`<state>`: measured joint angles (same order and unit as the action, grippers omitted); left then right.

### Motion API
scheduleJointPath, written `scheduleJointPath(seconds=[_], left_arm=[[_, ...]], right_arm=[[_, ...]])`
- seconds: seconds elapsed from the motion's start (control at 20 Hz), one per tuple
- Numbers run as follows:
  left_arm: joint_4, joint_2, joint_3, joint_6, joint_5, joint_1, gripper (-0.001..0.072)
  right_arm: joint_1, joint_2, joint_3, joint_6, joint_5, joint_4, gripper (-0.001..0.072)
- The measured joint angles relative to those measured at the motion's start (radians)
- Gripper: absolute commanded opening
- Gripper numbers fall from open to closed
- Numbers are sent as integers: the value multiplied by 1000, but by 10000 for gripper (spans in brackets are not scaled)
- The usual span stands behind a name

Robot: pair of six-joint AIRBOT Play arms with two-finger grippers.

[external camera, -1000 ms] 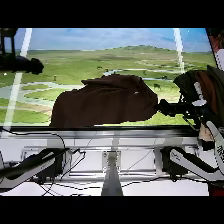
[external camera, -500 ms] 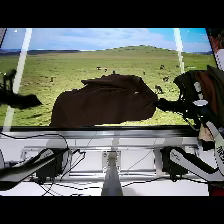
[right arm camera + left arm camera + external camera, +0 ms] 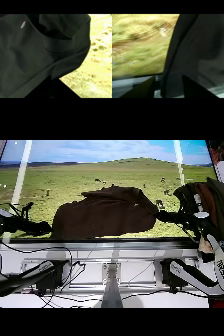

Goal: Fold the clothes and pants, and hang the long-sleeved shirts on hangers.

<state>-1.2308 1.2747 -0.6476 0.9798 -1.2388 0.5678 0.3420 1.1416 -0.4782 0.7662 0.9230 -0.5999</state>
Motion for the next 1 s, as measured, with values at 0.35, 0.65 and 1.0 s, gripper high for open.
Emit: scheduleJointPath(seconds=[0.35, 0.65, 1.0], left_arm=[[2, 105, 11, -75, -95, 0, 15], [184, 116, -102, -157, -64, 0, 14], [712, 11, -537, -227, -151, 1, 13]], right_arm=[[0, -2, 0, -3, 2, 5, 14], [-32, -87, -83, -3, 21, 24, 14], [-100, -258, -434, -3, 29, 26, 14]])
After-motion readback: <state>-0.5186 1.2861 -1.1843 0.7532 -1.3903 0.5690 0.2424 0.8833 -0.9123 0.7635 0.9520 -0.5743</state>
